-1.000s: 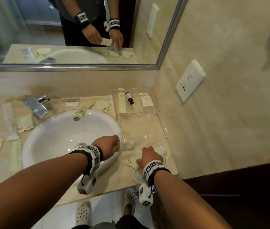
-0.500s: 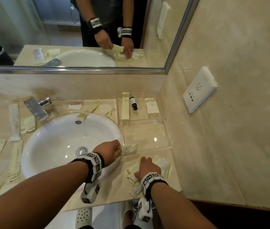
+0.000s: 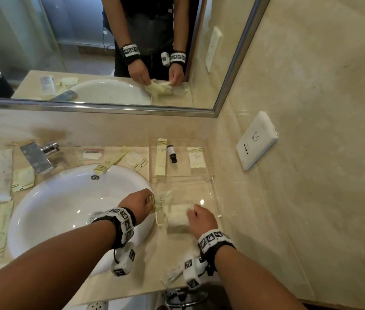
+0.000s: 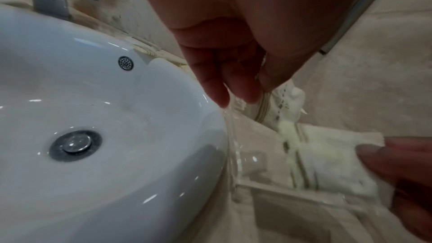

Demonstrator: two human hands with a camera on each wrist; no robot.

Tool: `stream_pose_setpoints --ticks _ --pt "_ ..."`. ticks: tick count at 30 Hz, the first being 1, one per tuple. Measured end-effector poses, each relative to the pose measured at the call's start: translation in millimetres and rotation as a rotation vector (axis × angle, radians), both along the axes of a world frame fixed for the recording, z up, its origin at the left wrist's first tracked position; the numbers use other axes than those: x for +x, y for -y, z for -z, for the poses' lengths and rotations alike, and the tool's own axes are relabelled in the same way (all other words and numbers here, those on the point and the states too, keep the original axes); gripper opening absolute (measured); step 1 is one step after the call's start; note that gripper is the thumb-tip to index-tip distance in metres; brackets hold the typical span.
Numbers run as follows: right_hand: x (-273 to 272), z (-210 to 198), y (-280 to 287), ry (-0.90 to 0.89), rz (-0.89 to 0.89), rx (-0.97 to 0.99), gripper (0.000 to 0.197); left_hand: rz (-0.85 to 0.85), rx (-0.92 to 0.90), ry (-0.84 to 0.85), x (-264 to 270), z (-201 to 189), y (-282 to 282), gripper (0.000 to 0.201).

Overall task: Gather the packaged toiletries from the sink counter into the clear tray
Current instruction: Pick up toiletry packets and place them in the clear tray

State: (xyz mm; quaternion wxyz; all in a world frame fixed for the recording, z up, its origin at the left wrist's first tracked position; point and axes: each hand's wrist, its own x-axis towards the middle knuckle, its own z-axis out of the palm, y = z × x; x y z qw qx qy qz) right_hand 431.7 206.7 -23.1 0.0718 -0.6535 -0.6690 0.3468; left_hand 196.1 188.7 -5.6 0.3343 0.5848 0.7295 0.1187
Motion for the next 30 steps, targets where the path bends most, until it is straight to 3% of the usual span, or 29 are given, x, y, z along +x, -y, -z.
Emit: stream_pose_setpoints --ticks 2,5,8,16,19,23,30 --pt "5.7 -7.8 -18.8 -0.038 0.145 0.019 0.036 -0.030 0.011 -0.001 -1.1 0.8 -6.8 0.020" --pt "10.3 -11.8 -45.9 0.038 0.215 -0.014 0.032 -0.074 0.020 -0.001 -1.7 3.7 -15.4 0.025" --pt "9.5 -7.8 -67.9 0.112 0.224 -0.112 0.020 -0.097 0.021 0.009 0.1 9.1 -21.7 0.027" --pt "4.3 -1.6 -90.8 0.131 0.239 -0.159 0.038 -0.102 -0.007 0.011 12.6 24.1 -44.3 0.028" --pt "4.9 5.2 -96.9 0.064 0.306 -0.142 0.046 -0.105 -0.041 0.003 19.6 30.0 -53.7 0.030" --pt "-0.9 13.1 -107.0 0.020 0.260 -0.169 0.042 -0.119 -0.076 -0.001 26.9 37.3 -65.3 0.036" --pt "-3.5 18.5 -123.7 0.114 0.259 -0.230 0.043 -0.144 -0.085 -0.050 22.5 40.6 -78.4 0.040"
